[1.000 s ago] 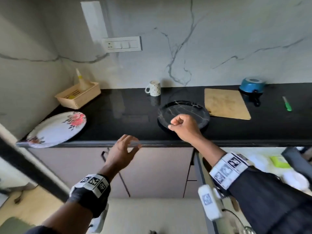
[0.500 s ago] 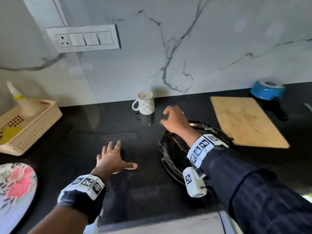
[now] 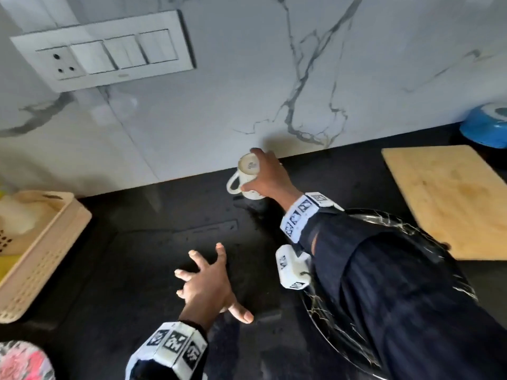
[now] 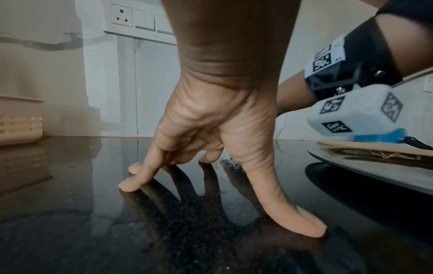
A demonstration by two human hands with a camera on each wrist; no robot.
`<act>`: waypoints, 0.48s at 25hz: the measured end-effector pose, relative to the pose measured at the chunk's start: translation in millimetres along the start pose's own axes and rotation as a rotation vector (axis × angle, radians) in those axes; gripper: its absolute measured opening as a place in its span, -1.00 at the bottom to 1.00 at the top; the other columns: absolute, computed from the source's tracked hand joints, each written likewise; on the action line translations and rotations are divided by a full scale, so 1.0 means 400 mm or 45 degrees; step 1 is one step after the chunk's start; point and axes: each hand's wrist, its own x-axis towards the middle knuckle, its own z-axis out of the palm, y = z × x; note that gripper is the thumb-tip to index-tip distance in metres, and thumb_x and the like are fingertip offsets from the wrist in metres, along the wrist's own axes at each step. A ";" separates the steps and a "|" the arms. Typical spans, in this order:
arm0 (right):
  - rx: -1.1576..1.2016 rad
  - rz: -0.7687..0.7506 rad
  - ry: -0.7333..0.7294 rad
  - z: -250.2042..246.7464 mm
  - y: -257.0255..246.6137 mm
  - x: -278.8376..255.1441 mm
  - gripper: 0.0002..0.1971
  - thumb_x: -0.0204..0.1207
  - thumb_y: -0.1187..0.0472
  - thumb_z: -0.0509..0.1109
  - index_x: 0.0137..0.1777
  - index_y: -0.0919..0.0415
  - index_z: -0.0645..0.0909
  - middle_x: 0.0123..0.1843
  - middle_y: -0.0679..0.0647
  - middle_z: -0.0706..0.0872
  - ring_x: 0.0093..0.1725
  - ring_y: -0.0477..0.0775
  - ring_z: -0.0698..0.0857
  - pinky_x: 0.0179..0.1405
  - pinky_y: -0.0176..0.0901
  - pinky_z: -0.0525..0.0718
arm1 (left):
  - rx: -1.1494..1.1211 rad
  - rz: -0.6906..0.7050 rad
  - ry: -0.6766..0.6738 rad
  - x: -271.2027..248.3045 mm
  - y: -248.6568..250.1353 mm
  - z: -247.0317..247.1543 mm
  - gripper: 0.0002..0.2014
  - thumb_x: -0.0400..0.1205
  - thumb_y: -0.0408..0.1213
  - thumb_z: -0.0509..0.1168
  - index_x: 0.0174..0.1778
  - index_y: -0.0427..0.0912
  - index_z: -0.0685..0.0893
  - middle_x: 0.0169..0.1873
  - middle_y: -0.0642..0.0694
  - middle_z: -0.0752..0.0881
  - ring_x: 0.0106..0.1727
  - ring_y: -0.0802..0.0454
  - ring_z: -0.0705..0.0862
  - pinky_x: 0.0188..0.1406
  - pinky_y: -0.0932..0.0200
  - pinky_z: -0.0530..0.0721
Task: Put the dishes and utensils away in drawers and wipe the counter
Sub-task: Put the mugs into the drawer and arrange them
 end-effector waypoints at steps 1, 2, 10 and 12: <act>0.025 0.001 0.050 -0.010 -0.003 -0.023 0.01 0.08 0.00 0.75 0.54 -0.07 0.32 0.33 0.08 0.47 0.28 0.20 0.63 0.18 -0.03 0.64 | 0.003 0.012 0.009 0.001 -0.001 0.001 0.67 -0.17 0.21 0.73 0.62 0.29 -0.42 0.64 -0.28 -0.43 0.59 -0.70 -0.13 0.39 -0.55 0.40; 0.052 0.000 0.112 -0.024 -0.004 -0.060 -0.02 0.04 -0.04 0.75 0.49 -0.09 0.36 0.28 0.04 0.50 0.24 0.17 0.64 0.13 -0.06 0.64 | 0.015 0.017 0.013 0.003 -0.001 0.001 0.68 -0.21 0.22 0.73 0.62 0.30 -0.40 0.64 -0.28 -0.41 0.58 -0.71 -0.11 0.39 -0.55 0.39; 0.744 0.034 0.580 -0.248 0.045 -0.663 -0.28 0.07 -0.08 0.78 0.20 -0.08 0.51 0.10 -0.20 0.67 0.09 -0.20 0.67 0.08 -0.12 0.74 | -0.120 0.342 0.333 -0.023 -0.051 0.022 0.15 -0.18 0.42 0.63 0.30 -0.12 0.59 0.26 -0.33 0.67 0.32 -0.38 0.58 0.27 -0.29 0.59; 0.838 0.123 0.667 -0.312 0.101 -0.856 -0.29 0.10 -0.08 0.77 0.23 -0.03 0.54 0.08 -0.17 0.70 0.05 -0.18 0.71 0.02 -0.14 0.76 | -0.354 0.431 0.484 -0.114 -0.044 0.058 -0.12 0.10 0.18 0.64 0.30 -0.16 0.62 0.20 -0.34 0.68 0.17 -0.35 0.68 0.17 -0.25 0.68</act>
